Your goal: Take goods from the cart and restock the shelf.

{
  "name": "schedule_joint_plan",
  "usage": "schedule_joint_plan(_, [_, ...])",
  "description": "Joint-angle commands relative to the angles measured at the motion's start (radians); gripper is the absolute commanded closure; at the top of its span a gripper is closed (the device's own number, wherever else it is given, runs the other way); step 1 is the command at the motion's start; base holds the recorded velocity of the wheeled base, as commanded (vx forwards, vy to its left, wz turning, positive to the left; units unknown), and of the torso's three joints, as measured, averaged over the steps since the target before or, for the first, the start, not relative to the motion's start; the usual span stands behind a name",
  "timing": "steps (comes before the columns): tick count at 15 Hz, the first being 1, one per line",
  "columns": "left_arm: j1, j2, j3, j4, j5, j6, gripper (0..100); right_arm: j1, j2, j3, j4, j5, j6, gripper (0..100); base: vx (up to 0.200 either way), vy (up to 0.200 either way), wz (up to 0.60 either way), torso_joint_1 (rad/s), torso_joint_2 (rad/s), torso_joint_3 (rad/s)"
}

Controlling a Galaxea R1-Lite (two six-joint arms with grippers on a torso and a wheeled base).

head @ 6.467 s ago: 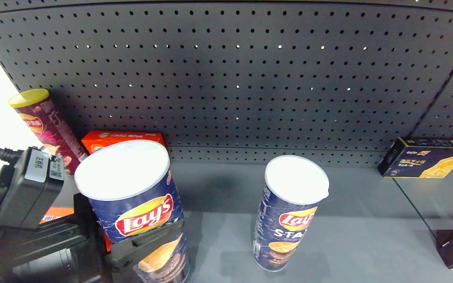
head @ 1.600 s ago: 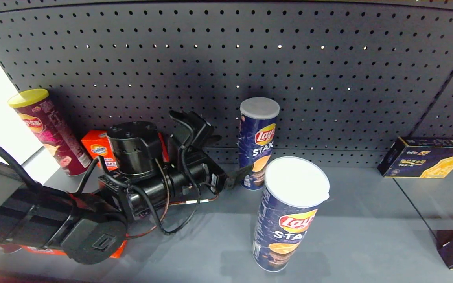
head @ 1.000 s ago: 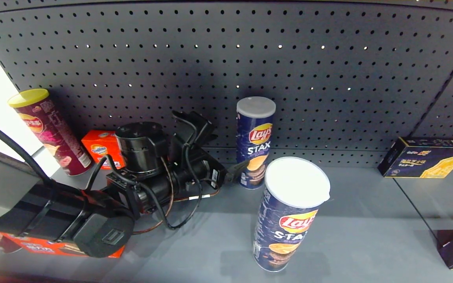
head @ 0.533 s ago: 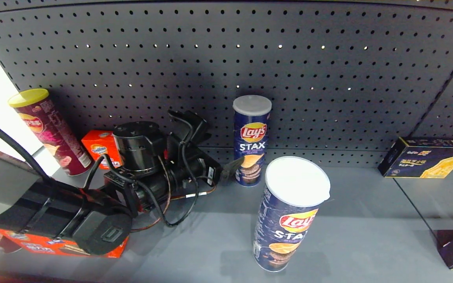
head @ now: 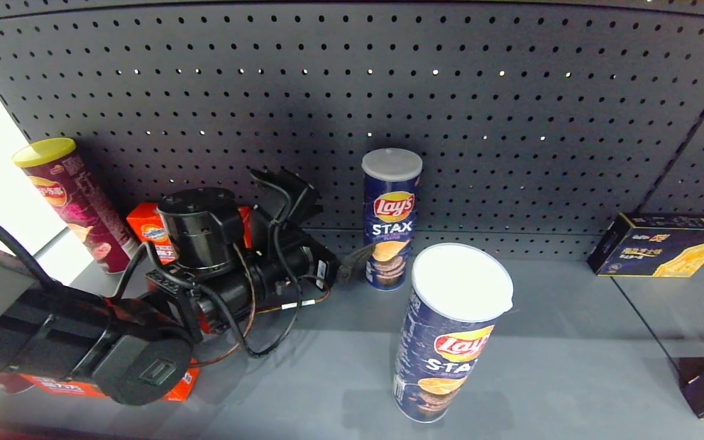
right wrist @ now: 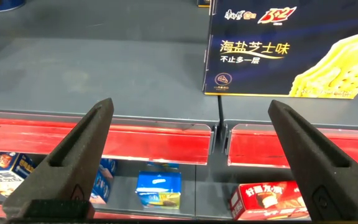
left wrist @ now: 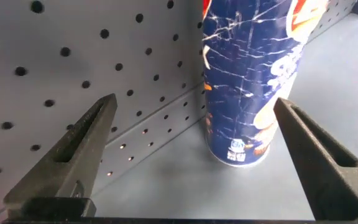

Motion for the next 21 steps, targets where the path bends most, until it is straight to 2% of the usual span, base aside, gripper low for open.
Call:
schedule_joint_plan(1, [-0.001,-0.03,0.022,0.003,0.027,0.007,0,0.0,0.002,0.0,0.0,0.0,0.0,0,0.0,0.0,0.0,0.0,0.0,0.0])
schedule_joint_plan(3, [-0.001,-0.031,0.025,0.004,0.056,0.02,0,0.0,0.002,0.0,0.0,0.0,0.0,0,0.0,0.0,0.0,0.0,0.0,0.0])
schedule_joint_plan(4, [-0.004,-0.033,0.025,0.012,0.09,0.026,0,0.0,0.002,0.0,0.001,0.0,-0.002,0,0.0,0.0,0.0,0.0,0.0,0.0])
schedule_joint_plan(7, [-0.004,-0.028,0.022,0.015,0.21,0.081,0,0.0,0.002,0.0,0.0,0.0,-0.002,0,0.0,0.0,0.0,0.0,0.0,0.0])
schedule_joint_plan(10, [-0.01,-0.004,0.019,0.015,0.237,0.107,0,0.0,0.002,0.0,0.0,0.0,0.0,0,0.0,0.0,0.0,0.0,0.0,0.0])
schedule_joint_plan(11, [-0.01,0.013,0.019,0.017,0.237,0.126,0,0.0,0.002,0.0,0.0,0.0,-0.002,0,0.0,0.0,0.0,0.0,0.0,0.0])
schedule_joint_plan(12, [-0.01,0.021,0.019,0.017,0.237,0.129,0,0.0,0.002,0.0,0.0,0.0,0.0,0,0.0,0.0,0.0,0.0,0.0,0.0])
schedule_joint_plan(17, [-0.01,0.11,-0.027,0.018,0.334,0.13,0,0.0,0.002,0.0,0.0,0.0,-0.002,0,0.0,0.0,0.0,0.0,0.0,0.0])
schedule_joint_plan(21, [-0.012,0.151,-0.083,0.018,0.334,0.13,0,0.0,0.002,0.0,0.0,0.0,0.0,0,0.0,0.0,0.0,0.0,0.0,0.0])
